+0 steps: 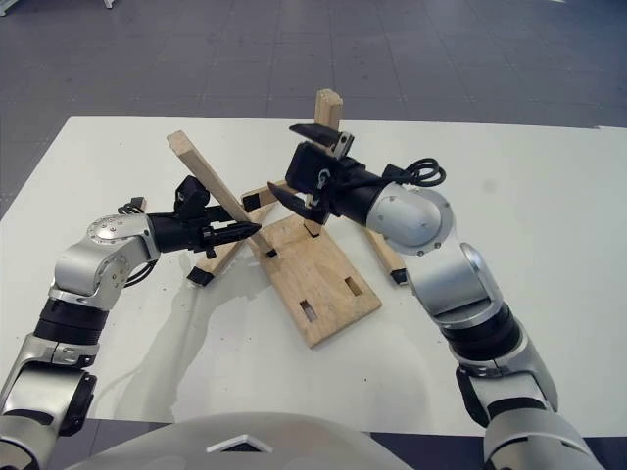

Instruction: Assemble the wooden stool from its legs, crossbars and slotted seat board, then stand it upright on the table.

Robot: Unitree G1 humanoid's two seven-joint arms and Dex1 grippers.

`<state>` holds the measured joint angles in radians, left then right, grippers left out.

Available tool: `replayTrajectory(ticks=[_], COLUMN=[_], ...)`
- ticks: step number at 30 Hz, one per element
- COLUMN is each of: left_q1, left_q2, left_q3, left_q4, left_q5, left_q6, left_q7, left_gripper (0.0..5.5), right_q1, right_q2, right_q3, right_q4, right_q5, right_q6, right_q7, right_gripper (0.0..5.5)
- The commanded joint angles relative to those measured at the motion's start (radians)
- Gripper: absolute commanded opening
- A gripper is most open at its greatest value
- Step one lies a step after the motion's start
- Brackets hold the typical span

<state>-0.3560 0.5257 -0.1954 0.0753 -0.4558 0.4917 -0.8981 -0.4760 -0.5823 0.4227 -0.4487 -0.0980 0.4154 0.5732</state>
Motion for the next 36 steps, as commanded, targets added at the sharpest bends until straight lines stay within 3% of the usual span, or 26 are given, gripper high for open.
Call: replayTrajectory(ticks=[1,8,20,27,36], left_q1=[0.080,0.083,0.067,0.074,0.080], left_q2=[0.026,-0.008,-0.012,-0.011,-0.015], left_q3=[-0.042,0.011,-0.012,-0.032,-0.050], left_q4=[0.065,0.053,0.046,0.053,0.074], left_q5=[0.067,0.009,0.027,0.048,0.070], left_q6=[0.066,0.097,0.098,0.079,0.055], left_q7=[0.004,0.022,0.019,0.020,0.023], left_gripper=[2.05,2.05,2.05,2.05,2.05], right_q1=[0.005,-0.010,-0.044,-0.081,-0.071], right_q2=[-0.005,0.020,0.109,0.200,0.226], right_q3=[0.029,0.048,0.149,0.143,0.121], right_q4=[0.070,0.156,0.414,0.519,0.509], right_q5=[-0.061,-0.125,-0.357,-0.435,-0.442], right_q6=[-0.102,-0.188,-0.424,-0.485,-0.483], right_q7=[0.020,0.053,-0.013,-0.093,-0.089], right_gripper=[3.89,3.89,3.89,3.89,3.89])
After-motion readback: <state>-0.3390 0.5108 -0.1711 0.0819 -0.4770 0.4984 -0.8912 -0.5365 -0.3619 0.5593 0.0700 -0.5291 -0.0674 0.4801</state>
